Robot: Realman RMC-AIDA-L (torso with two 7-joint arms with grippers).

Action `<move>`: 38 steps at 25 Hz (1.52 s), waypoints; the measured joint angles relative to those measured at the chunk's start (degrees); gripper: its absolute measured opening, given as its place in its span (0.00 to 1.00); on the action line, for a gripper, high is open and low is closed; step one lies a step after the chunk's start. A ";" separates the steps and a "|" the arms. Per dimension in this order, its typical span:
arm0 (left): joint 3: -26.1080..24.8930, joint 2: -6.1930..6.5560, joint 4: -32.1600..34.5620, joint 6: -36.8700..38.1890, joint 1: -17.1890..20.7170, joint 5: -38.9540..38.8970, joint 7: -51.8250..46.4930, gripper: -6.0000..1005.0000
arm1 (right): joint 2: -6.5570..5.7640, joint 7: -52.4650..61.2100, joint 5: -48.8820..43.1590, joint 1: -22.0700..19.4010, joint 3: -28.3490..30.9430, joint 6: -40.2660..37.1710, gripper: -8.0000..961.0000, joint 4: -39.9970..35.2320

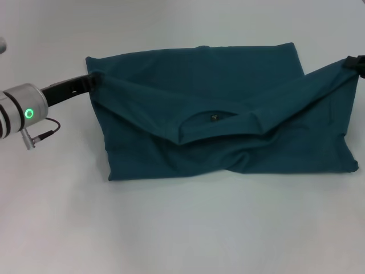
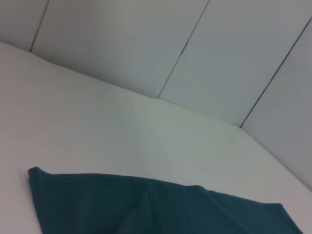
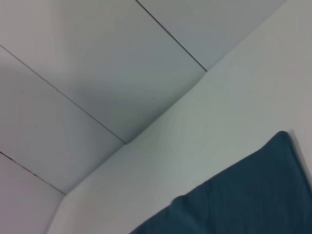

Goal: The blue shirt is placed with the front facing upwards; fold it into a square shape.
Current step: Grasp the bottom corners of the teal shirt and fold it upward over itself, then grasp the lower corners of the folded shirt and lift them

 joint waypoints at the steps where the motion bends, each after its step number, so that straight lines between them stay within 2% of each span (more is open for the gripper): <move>1: 0.00 0.00 -0.33 -0.50 -0.19 0.00 0.40 0.14 | 0.02 -0.09 0.00 0.24 -0.69 0.77 0.10 0.17; 4: -0.01 -0.42 -0.67 -2.03 -0.61 0.00 1.51 0.15 | 0.20 -0.09 0.00 0.79 -2.75 3.30 0.10 0.68; 11: -0.03 -2.73 -0.04 -4.28 -1.11 -0.04 6.96 0.16 | 0.82 0.44 -0.21 1.55 -5.05 6.02 0.10 0.97; 16: -0.04 -3.33 0.60 -4.87 -1.17 -0.06 7.31 0.16 | 1.17 0.13 -0.25 1.20 -6.06 7.68 0.10 0.96; 19: -0.03 -3.19 1.11 -4.55 -1.13 -0.06 7.12 0.22 | 1.07 0.01 -0.19 0.57 -6.14 6.79 0.32 0.29; 21: -0.04 -3.22 2.78 -3.10 -0.67 -0.06 6.86 0.28 | 1.00 -0.07 -0.15 -0.02 -6.13 5.47 0.42 -0.65; 24: -0.01 -3.99 7.36 0.96 1.31 -0.07 5.60 0.36 | 1.14 -0.17 0.57 -1.60 -5.84 2.40 0.58 -3.32; 27: -0.04 -4.89 12.47 4.42 4.15 -0.06 3.33 0.47 | 1.30 -0.17 3.26 -3.76 -5.89 -0.19 0.69 -5.45; 31: 0.64 -4.74 14.83 9.05 6.93 0.16 0.81 0.63 | 0.94 -1.06 4.99 -5.67 -6.10 -4.27 0.81 -7.24; 33: 3.95 -4.69 16.23 11.53 8.94 0.42 -1.47 0.71 | 0.80 -2.20 4.61 -6.44 -6.18 -7.88 0.83 -8.91; 36: 12.13 -4.96 18.27 12.01 12.40 0.44 -4.01 0.83 | 1.09 -3.04 3.89 -7.74 -6.57 -12.21 0.87 -10.98; 38: 18.23 -5.39 19.52 11.41 14.76 0.44 -4.65 0.84 | 1.46 -3.05 3.94 -8.53 -6.71 -12.76 0.90 -11.50</move>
